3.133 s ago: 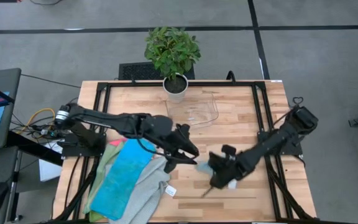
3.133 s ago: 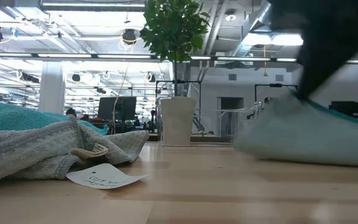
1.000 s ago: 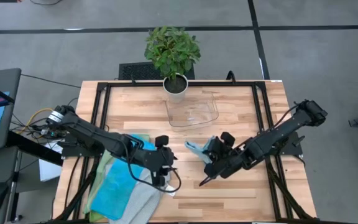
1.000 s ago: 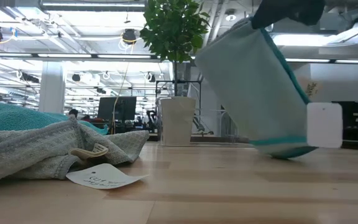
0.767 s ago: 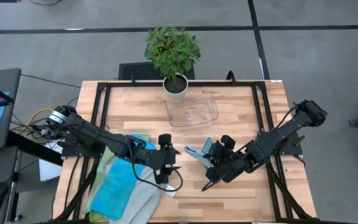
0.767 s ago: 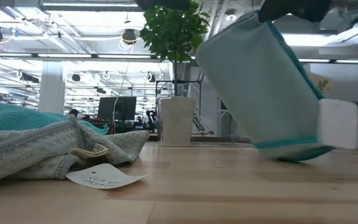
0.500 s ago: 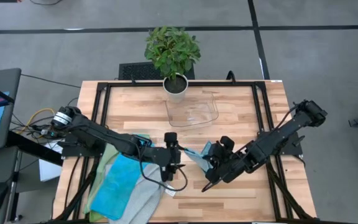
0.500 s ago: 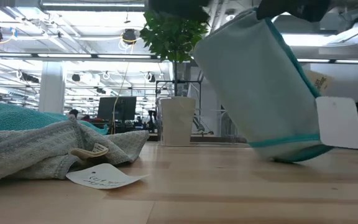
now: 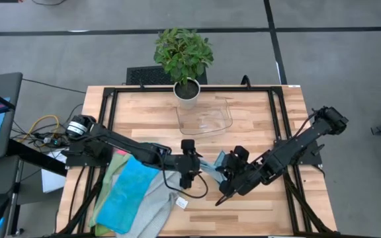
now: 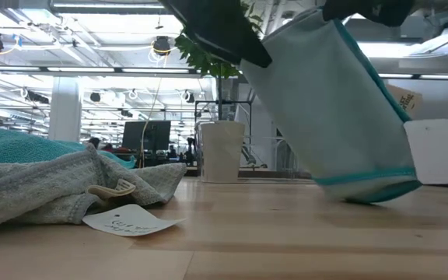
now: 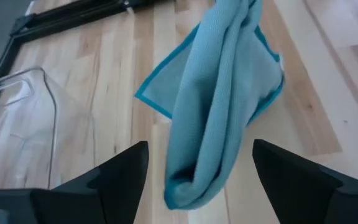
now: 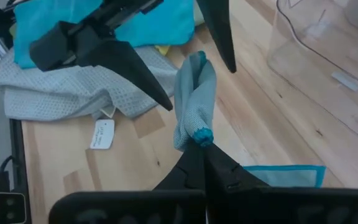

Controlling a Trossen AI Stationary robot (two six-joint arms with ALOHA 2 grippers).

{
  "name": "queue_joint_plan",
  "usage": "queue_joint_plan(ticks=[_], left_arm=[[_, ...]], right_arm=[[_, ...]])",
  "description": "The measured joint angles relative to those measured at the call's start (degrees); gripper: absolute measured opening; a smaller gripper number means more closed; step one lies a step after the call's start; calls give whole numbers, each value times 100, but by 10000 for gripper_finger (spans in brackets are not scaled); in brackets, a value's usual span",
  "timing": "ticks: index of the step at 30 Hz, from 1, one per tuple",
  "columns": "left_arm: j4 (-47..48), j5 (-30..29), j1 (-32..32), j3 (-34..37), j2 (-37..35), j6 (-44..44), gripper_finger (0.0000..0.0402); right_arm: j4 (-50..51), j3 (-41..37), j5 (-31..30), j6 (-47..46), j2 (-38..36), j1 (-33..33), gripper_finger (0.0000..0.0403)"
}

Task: Fold microfiber towels
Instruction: Fold the light blue microfiber cloth

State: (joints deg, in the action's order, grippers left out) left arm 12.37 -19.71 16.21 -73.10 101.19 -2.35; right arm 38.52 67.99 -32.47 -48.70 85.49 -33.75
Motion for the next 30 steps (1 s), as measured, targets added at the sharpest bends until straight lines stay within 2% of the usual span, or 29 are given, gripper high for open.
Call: queue_joint_plan(ticks=[3,6,13,14,19,26,28,30], left_arm=[[3,204,-46,0,6,34,257],[0,298,-99,0,6,50,208],[27,393,-287,-56,6,43,29],[28,424,-328,-118,8,25,16],[-8,430,-648,-524,15,-243,11],[-62,533,-1244,-994,38,-384,6],[-127,836,-1424,-1027,46,-118,6],[-179,1404,-1582,-1027,44,386,5]], right_arm=[[33,-2,0,59,0,1,8],[39,-2,0,73,0,1,8],[524,-2,18,-7,-13,1,8],[748,-2,18,-60,-45,3,8],[1871,5,-87,-363,-375,107,8],[2769,15,-405,-332,-1052,480,8],[2885,15,-399,-175,-1176,648,7],[2703,0,-269,326,-1253,727,7]])
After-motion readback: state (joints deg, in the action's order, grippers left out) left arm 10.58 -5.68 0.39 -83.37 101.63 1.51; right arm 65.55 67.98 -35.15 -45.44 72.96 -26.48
